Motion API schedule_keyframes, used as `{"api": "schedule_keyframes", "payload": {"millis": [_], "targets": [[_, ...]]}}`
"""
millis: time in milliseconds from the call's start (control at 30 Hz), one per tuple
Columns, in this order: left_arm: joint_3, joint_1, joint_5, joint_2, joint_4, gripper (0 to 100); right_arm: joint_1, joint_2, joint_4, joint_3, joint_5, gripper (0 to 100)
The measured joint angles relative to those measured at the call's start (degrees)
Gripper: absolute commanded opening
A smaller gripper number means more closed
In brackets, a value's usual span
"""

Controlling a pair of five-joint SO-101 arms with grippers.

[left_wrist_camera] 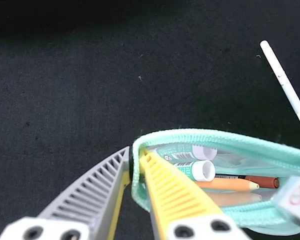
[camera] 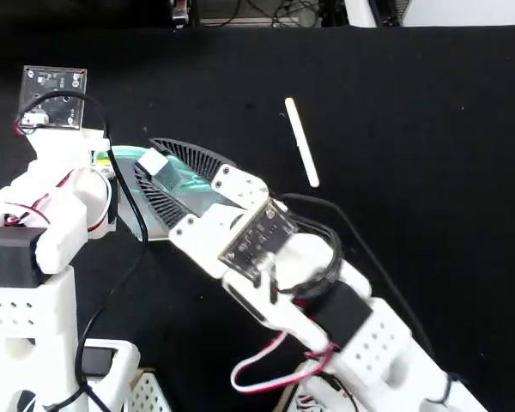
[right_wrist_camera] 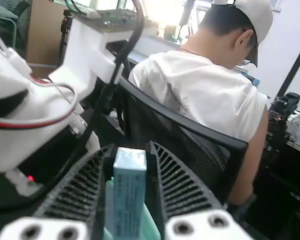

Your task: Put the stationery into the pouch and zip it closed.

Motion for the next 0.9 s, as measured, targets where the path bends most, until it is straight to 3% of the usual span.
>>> {"api": "schedule_keyframes", "payload": {"millis": [567,900], "targets": [[0.2,0.1,0.0,0.0,0.1,3,4.3,3.7,-9.1,5.7,-0.1,1.2],[0.2,0.1,0.0,0.0,0.1,3,5.5,3.7,-9.2,4.1,-2.5,1.2]]}}
